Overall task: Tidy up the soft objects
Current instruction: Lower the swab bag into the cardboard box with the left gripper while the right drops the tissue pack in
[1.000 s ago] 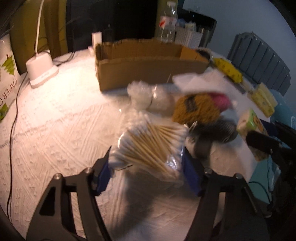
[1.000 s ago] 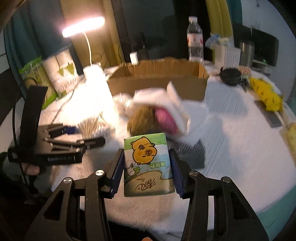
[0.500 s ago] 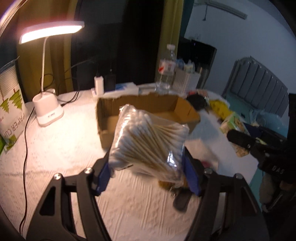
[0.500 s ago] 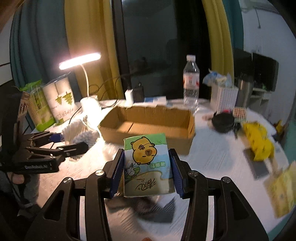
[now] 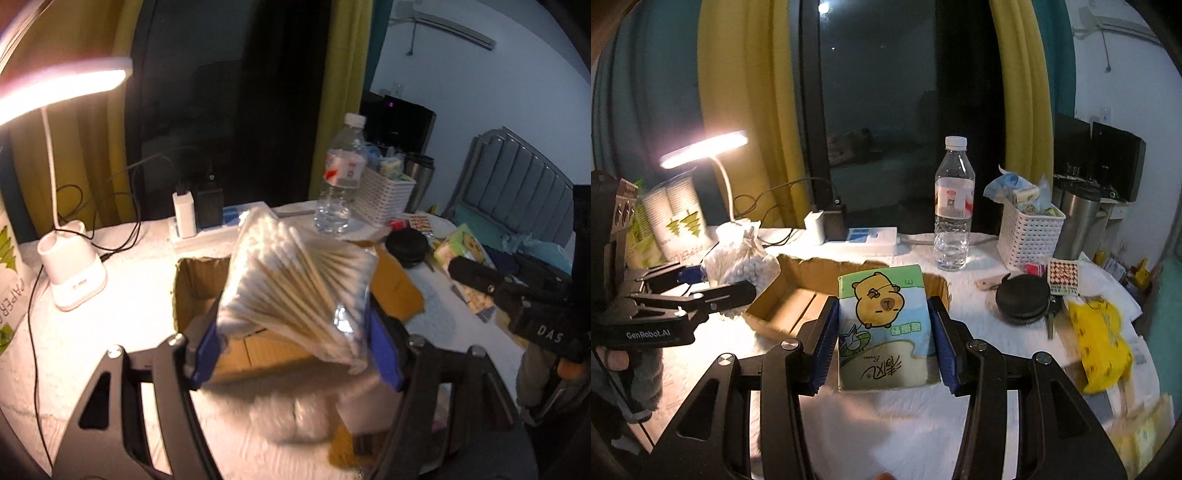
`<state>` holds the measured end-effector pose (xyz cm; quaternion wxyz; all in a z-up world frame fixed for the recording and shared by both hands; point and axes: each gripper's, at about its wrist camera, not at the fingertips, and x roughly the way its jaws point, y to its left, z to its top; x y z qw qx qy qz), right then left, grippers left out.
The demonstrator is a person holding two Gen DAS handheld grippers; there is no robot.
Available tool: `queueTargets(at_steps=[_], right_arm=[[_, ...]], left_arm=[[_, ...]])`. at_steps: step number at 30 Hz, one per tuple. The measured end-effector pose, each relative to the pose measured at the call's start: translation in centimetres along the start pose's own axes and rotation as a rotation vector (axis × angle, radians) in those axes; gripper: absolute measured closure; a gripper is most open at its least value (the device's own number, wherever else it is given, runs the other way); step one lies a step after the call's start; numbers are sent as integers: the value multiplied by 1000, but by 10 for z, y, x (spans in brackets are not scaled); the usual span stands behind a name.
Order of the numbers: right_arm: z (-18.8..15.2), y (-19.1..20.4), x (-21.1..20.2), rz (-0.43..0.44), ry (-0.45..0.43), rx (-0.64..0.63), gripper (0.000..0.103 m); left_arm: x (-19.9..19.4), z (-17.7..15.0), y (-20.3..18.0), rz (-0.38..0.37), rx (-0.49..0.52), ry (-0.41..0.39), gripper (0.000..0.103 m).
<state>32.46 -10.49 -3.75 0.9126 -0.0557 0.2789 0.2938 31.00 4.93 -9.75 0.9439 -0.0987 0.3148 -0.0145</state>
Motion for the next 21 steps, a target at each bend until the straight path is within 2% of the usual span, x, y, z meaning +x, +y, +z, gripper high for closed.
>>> queueTargets(at_steps=[10,13,15,19,21], right_arm=[[9,10,67,80,76,-4,53],[9,17,84,93,94,-14,53],[8,17,91,101,108,-13,52],[8,13,92,98,113,12,35],[10,10,87,96,102,23,34]], left_arm=[[51,-9,19,35,-34,99,32],[57,-13,22,24,-35,102,27],[56,-13,22,12,-39,93,18],[53,-12,23,3,-50,82,14],[47,-12,22,13,-40,70,14]])
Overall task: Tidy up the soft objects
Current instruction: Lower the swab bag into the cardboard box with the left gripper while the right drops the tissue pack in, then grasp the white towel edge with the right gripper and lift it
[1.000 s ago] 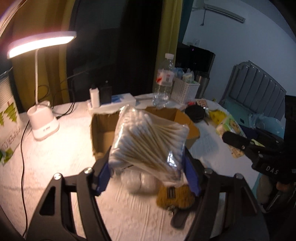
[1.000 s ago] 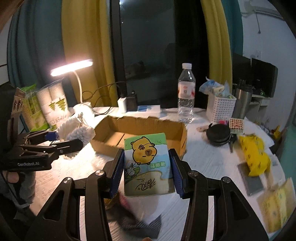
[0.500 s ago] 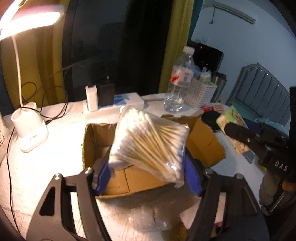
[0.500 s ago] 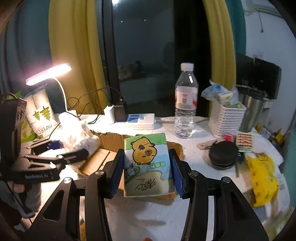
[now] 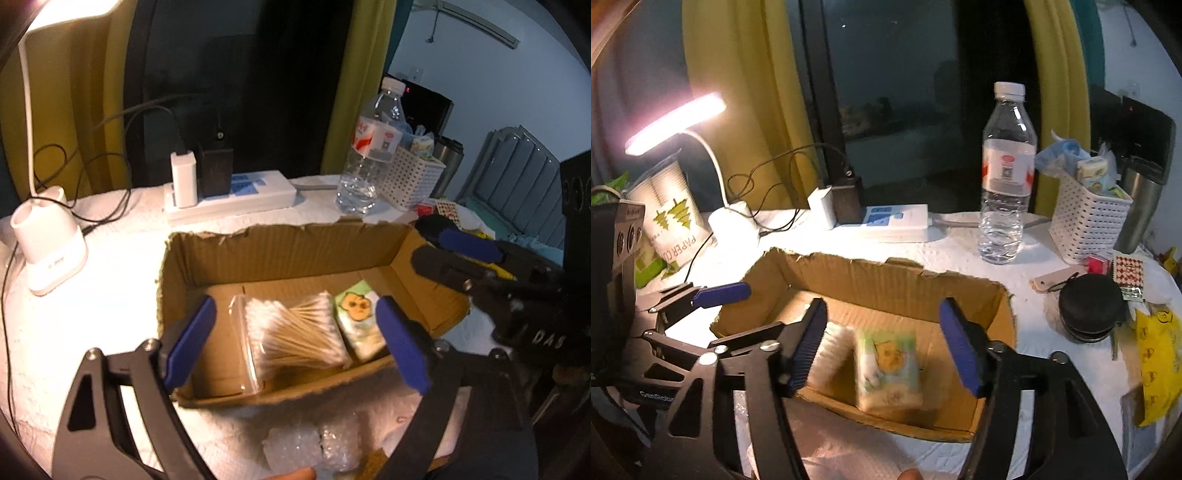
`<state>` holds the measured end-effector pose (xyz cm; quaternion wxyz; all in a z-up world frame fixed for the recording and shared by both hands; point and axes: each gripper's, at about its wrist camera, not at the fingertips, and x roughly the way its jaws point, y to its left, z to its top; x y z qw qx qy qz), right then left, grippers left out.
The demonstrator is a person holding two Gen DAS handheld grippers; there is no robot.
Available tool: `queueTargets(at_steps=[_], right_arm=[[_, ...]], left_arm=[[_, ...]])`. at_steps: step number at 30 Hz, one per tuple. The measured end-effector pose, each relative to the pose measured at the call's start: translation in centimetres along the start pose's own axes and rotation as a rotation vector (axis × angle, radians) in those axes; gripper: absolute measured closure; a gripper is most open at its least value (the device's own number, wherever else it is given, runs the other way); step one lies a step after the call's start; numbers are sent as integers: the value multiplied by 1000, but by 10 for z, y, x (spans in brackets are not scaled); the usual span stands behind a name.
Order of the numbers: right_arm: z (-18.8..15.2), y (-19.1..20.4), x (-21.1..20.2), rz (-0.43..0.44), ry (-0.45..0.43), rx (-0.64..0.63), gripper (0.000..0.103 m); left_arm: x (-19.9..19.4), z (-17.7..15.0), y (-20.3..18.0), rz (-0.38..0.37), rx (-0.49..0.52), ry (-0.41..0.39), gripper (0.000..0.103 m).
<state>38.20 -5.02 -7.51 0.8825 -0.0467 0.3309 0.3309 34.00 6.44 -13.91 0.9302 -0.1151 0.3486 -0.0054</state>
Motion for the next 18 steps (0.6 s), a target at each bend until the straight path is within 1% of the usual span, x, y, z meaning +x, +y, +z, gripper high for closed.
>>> queueTargets(at_steps=[6,18], right_arm=[[-1,5,-28,-30,-35,5,34],[-18,27,-84,-62,-82,0,34]], left_arm=[[-24,-2,-5,16,17,-37,14],[-86,-23,-16,22,35,-98,14]])
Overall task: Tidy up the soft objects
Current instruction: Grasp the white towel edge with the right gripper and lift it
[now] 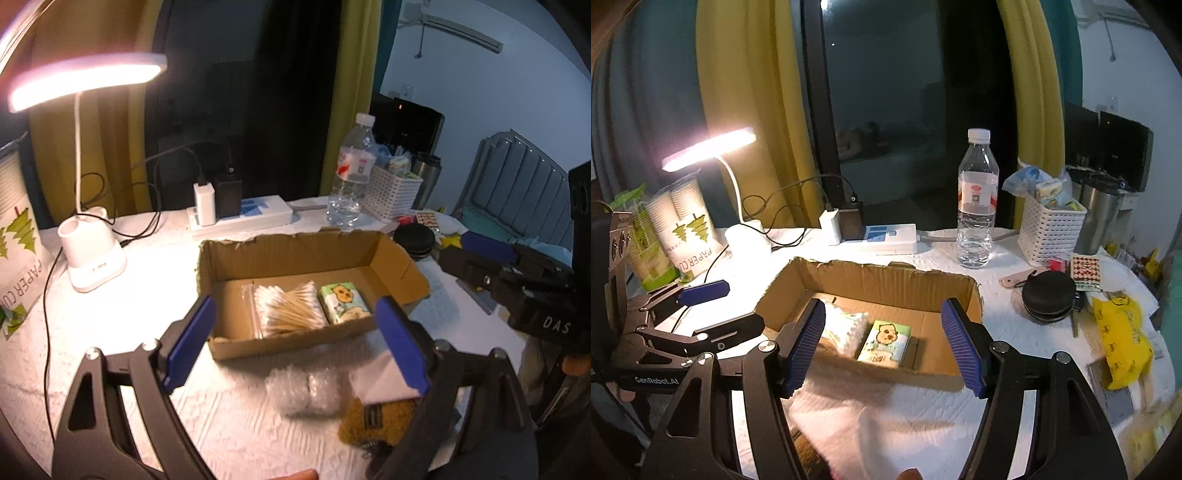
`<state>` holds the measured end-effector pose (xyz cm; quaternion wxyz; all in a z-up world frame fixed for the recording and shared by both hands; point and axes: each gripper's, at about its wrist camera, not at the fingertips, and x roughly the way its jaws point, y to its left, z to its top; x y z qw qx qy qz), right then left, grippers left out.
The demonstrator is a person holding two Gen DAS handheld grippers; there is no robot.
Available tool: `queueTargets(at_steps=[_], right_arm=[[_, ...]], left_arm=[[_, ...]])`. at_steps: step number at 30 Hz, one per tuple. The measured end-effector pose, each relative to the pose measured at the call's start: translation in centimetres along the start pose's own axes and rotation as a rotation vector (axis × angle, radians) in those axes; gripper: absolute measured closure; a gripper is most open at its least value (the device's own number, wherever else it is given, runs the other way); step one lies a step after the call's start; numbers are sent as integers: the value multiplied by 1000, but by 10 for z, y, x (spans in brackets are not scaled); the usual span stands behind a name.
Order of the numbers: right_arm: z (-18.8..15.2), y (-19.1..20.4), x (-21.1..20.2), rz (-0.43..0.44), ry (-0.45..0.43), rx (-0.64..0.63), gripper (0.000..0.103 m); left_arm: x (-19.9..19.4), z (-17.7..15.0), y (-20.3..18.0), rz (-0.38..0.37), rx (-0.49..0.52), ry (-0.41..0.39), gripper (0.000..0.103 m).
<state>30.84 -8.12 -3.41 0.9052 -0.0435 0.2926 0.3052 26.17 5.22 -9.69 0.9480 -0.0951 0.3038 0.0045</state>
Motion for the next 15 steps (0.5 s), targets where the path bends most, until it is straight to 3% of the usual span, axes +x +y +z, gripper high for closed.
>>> queueTargets(at_steps=[7,15], right_arm=[[-15,7,-29,-22,-15,5,34],[-42,7,-44,-60,7,12,34]], left_arm=[[-23,-13,-7,-6,14,-10,14],[-26,-37,-17,-4,20,32,14]])
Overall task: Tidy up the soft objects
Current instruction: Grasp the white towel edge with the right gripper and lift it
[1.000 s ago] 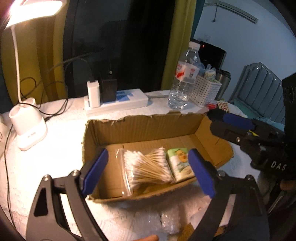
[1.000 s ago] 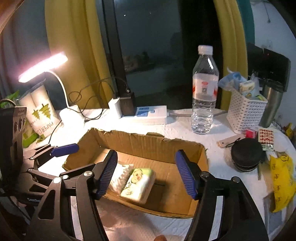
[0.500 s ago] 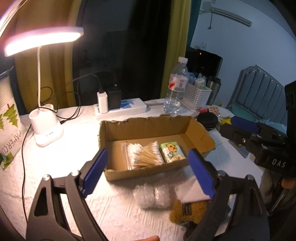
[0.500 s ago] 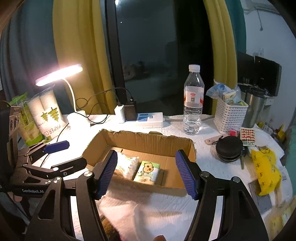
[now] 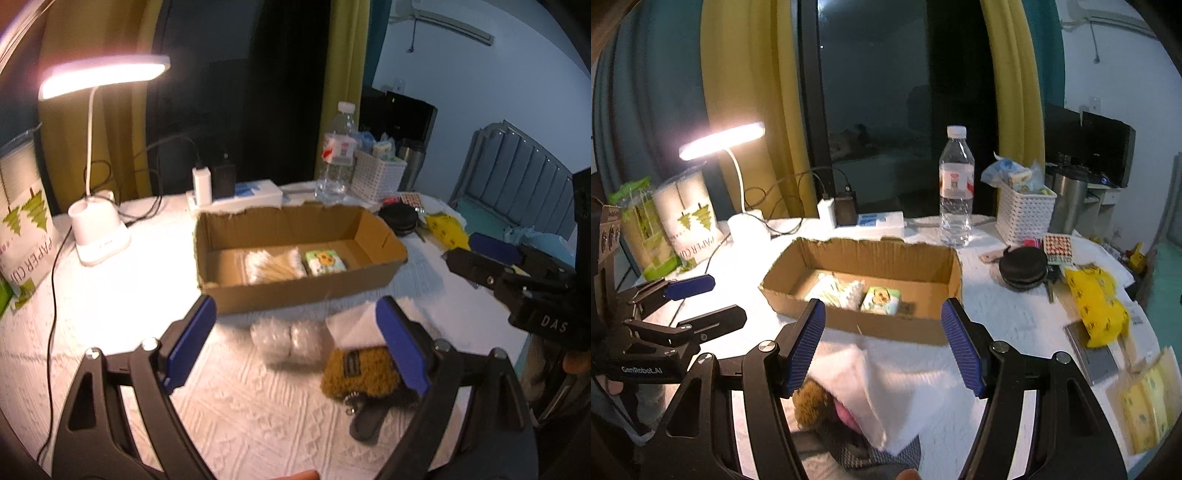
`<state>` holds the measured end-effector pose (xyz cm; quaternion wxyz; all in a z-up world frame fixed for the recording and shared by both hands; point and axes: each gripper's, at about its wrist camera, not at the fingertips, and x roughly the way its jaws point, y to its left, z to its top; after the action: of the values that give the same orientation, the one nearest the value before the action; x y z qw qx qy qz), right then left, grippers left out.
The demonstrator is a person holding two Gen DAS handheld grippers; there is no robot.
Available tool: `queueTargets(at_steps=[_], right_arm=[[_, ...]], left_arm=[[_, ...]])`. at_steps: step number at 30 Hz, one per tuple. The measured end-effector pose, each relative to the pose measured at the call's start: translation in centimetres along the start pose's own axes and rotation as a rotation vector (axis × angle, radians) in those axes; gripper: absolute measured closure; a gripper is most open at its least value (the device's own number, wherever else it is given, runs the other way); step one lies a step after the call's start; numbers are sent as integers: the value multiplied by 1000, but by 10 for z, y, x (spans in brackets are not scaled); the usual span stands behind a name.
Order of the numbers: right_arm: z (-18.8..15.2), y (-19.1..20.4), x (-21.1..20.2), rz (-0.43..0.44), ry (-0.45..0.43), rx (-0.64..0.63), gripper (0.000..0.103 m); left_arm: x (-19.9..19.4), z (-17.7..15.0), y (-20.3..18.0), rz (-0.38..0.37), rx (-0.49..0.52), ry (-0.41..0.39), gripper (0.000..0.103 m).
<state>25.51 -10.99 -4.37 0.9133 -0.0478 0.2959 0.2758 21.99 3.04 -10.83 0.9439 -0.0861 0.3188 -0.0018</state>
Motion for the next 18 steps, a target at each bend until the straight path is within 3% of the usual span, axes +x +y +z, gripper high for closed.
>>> queueTargets(at_steps=[10,18], right_arm=[[-28,-15,0,-3,40,22,34],[-46,-14,19,56,97,25,34]], left_arm=[[9,-30,-10,17,7,64,14],[17,-47,-13,30,5,114,14]])
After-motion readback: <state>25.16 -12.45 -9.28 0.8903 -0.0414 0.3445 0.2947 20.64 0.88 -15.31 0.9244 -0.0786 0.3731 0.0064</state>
